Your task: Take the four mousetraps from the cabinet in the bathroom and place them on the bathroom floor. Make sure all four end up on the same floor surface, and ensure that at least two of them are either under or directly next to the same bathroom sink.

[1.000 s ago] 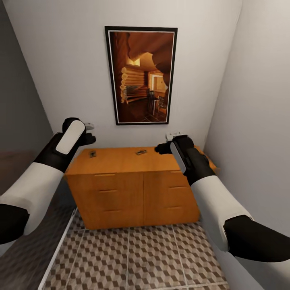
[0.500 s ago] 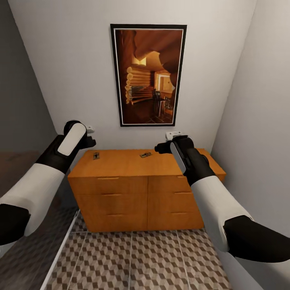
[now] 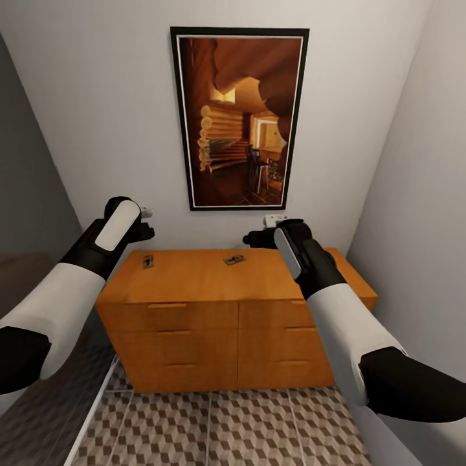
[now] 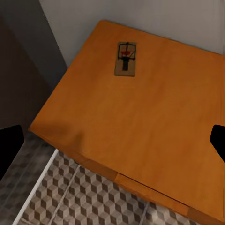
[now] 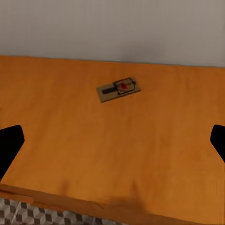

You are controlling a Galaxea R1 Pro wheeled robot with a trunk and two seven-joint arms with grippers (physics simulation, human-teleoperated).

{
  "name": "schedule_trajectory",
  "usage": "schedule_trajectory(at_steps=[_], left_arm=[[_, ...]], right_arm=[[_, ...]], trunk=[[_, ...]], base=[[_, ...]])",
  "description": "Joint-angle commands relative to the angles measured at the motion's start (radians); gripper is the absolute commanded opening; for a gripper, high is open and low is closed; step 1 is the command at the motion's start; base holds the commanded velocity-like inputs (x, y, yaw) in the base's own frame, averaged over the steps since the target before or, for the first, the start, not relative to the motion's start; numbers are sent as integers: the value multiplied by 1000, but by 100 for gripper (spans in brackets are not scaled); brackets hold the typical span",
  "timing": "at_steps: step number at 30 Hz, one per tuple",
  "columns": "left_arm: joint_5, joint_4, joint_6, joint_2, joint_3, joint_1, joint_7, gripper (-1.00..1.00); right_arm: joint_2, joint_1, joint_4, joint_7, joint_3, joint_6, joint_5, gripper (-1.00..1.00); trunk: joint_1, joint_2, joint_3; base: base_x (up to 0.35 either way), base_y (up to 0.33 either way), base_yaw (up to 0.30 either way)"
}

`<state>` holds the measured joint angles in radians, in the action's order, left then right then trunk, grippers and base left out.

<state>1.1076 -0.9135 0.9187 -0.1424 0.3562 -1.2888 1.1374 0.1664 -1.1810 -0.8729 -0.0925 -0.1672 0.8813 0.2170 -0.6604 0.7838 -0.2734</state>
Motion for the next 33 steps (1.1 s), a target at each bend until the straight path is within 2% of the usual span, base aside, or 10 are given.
schedule_trajectory(at_steps=[1,6,9,10,12,13,16,20,25,33], left_arm=[[9,-1,3,-2,5,-1,10,100],[9,-2,4,-2,4,-1,10,100],[10,-2,4,-2,5,-1,10,100],[10,-2,4,-2,5,-1,10,100],[10,-2,4,-2,5,-1,10,100],[10,-1,4,-2,5,-1,10,100],[11,0,4,-2,5,-1,10,100],[11,0,4,-2,4,-1,10,100],[12,1,4,-2,5,-1,10,100],[14,2,3,-4,4,0,10,100]], right_arm=[[1,1,1,-22,-1,-2,33,100],[3,19,5,-122,0,-46,119,100],[3,32,5,-231,0,-94,210,100],[4,41,6,-317,0,-135,287,100],[4,47,6,-411,-1,-183,374,100],[3,52,4,-511,-3,-239,462,100],[3,56,2,-694,-14,-358,614,100],[2,59,0,-828,-74,-468,712,100],[1,60,0,-884,-170,-538,752,100],[2,62,1,-897,-203,-561,763,100]], trunk=[[0,1,-2],[0,1,-2],[0,1,-2],[0,1,-2],[0,1,-2],[0,1,-2],[0,1,-2],[0,1,-2],[0,1,-2],[0,1,-2]], base=[[82,0,0],[40,0,0],[14,0,0],[7,0,0],[5,0,0],[3,0,0],[2,0,0],[32,72,0],[92,219,0],[109,270,0]])
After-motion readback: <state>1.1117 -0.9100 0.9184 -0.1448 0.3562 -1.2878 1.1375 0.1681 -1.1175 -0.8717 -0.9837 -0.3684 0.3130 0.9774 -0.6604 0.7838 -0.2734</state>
